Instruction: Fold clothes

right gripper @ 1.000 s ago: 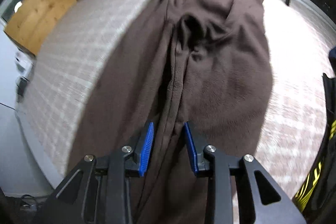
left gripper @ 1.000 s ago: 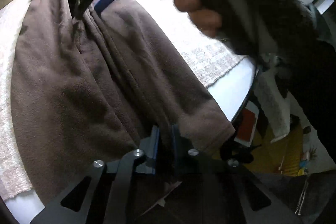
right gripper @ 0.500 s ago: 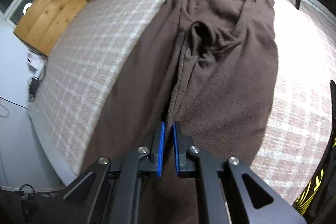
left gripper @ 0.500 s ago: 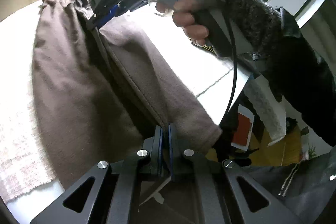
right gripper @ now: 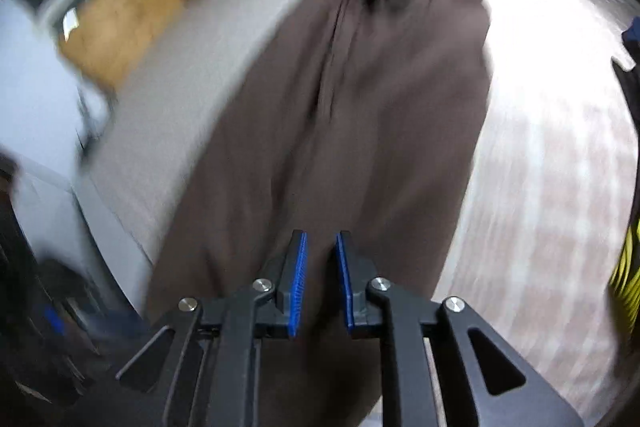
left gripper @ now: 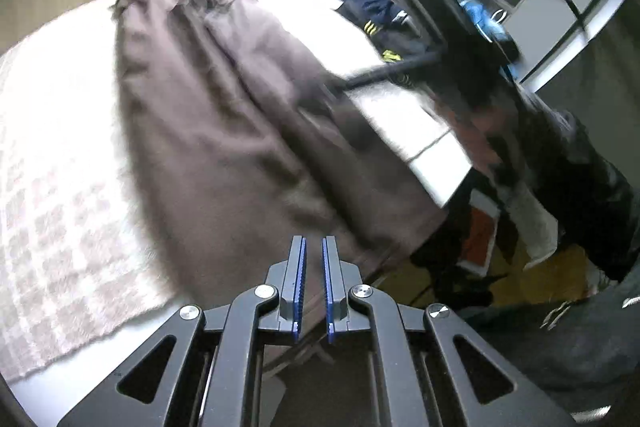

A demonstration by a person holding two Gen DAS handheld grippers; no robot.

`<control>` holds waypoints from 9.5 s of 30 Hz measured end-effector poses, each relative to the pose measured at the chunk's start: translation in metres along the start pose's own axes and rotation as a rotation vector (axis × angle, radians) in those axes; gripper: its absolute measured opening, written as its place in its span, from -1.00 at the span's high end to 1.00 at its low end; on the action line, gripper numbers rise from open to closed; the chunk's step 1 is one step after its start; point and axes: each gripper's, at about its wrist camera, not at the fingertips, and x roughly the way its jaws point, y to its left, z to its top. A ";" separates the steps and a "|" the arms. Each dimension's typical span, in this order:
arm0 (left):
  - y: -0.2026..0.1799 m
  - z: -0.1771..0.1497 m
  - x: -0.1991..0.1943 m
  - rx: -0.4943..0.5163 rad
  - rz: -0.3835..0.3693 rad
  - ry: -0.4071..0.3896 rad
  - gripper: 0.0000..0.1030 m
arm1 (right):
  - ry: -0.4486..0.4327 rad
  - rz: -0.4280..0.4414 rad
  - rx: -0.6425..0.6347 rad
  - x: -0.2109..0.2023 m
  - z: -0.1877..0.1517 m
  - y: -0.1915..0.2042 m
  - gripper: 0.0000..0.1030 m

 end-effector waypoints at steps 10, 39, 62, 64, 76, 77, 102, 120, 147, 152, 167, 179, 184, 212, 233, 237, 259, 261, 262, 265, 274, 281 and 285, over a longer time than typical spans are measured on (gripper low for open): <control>0.022 -0.026 -0.001 -0.054 0.077 0.057 0.54 | -0.108 -0.090 0.134 -0.062 -0.094 0.026 0.27; 0.039 -0.002 -0.045 -0.183 -0.119 -0.058 0.86 | -0.218 0.289 0.399 -0.058 -0.072 -0.013 0.76; 0.160 0.227 -0.026 -0.272 0.052 -0.255 0.94 | -0.286 0.386 0.414 -0.062 0.145 -0.128 0.77; 0.170 0.237 -0.003 -0.277 0.063 -0.224 0.94 | -0.246 0.362 0.444 -0.040 0.156 -0.142 0.77; 0.210 0.277 0.030 -0.405 0.102 -0.136 0.51 | -0.072 0.486 0.581 0.004 0.185 -0.196 0.61; 0.206 0.279 0.018 -0.390 0.112 -0.153 0.43 | -0.077 0.490 0.566 -0.005 0.186 -0.197 0.57; 0.139 0.153 0.027 -0.262 -0.136 -0.034 0.75 | -0.096 0.194 0.214 -0.012 0.101 -0.112 0.37; 0.123 0.123 0.026 -0.173 -0.087 0.033 0.86 | 0.116 0.156 0.213 -0.036 0.061 -0.126 0.47; 0.118 0.113 0.029 -0.182 -0.047 -0.016 0.84 | 0.163 0.016 -0.719 0.063 0.228 0.054 0.82; 0.118 0.110 0.027 -0.174 -0.033 -0.014 0.83 | 0.163 0.049 -0.704 0.050 0.231 0.052 0.91; 0.148 0.129 0.000 -0.186 0.039 -0.050 0.78 | -0.141 -0.062 -0.117 -0.068 0.194 -0.079 0.14; 0.175 0.184 0.047 -0.199 0.017 -0.021 0.92 | -0.128 0.099 0.205 -0.023 0.159 -0.134 0.79; 0.179 0.184 0.042 -0.191 0.043 -0.037 1.00 | -0.150 0.049 0.205 -0.030 0.147 -0.148 0.83; 0.135 0.205 0.063 -0.053 0.111 0.013 0.70 | -0.192 0.057 0.102 -0.062 0.139 -0.109 0.55; 0.209 0.309 -0.022 -0.057 0.208 -0.095 0.44 | -0.232 -0.188 0.017 -0.119 0.247 -0.131 0.31; 0.235 0.338 0.023 -0.063 0.232 -0.062 0.40 | -0.213 -0.158 0.089 -0.074 0.286 -0.159 0.31; 0.266 0.381 0.128 0.060 0.210 0.037 0.55 | -0.087 -0.042 0.052 0.047 0.343 -0.199 0.64; 0.263 0.381 0.126 0.080 0.215 0.025 0.65 | -0.100 -0.038 0.051 0.043 0.342 -0.199 0.73; 0.262 0.381 0.122 0.077 0.210 0.015 0.70 | -0.118 -0.033 0.051 0.038 0.341 -0.198 0.75; 0.261 0.383 0.106 0.050 0.186 -0.016 0.74 | -0.167 -0.038 0.030 0.016 0.340 -0.189 0.76; 0.210 0.349 0.007 0.106 0.176 -0.196 0.75 | -0.341 -0.021 -0.041 -0.089 0.302 -0.135 0.77; 0.152 0.269 -0.041 0.133 0.133 -0.267 0.75 | -0.427 -0.016 -0.088 -0.142 0.213 -0.086 0.77; 0.135 0.208 -0.022 0.101 0.065 -0.197 0.74 | -0.411 -0.008 -0.107 -0.136 0.151 -0.069 0.75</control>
